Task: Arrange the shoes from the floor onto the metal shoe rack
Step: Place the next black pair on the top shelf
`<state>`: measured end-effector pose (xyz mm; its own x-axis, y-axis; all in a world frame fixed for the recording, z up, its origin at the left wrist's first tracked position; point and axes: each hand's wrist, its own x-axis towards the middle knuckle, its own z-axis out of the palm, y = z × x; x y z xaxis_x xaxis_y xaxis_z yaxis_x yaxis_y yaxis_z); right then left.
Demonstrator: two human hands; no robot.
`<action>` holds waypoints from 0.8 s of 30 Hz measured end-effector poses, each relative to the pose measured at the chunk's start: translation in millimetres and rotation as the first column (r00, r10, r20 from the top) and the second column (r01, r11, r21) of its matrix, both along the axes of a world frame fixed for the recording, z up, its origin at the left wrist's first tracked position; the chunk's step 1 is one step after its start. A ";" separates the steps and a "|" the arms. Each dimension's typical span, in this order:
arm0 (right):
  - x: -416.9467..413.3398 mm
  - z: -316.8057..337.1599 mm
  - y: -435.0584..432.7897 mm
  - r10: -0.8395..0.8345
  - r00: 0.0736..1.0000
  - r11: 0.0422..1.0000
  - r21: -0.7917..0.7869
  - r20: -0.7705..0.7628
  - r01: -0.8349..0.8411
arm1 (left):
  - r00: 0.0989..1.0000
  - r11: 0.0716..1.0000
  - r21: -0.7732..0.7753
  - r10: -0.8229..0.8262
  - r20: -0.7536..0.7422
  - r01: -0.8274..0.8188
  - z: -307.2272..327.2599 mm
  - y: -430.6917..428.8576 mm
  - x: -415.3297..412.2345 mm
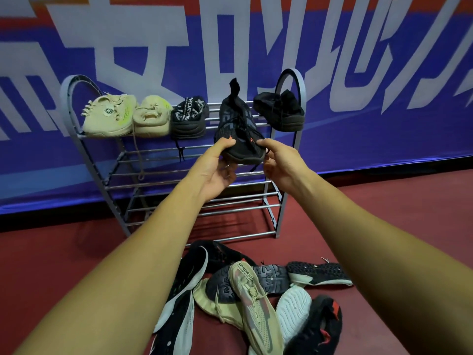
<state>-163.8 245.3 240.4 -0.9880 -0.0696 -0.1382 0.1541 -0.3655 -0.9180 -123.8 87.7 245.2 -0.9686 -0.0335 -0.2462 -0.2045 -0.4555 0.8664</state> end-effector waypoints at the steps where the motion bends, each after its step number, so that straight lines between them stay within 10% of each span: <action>1: -3.1 -0.1 0.3 -0.032 0.999 0.999 -0.024 0.000 0.032 | 1.000 1.000 0.021 0.001 -0.002 -0.001 0.6 4.1 -0.5; 24: -34.9 -1.0 14.7 0.056 0.996 0.998 -0.018 -0.075 -0.057 | 0.993 0.996 -0.005 0.089 -0.079 -0.090 -4.8 28.0 -68.4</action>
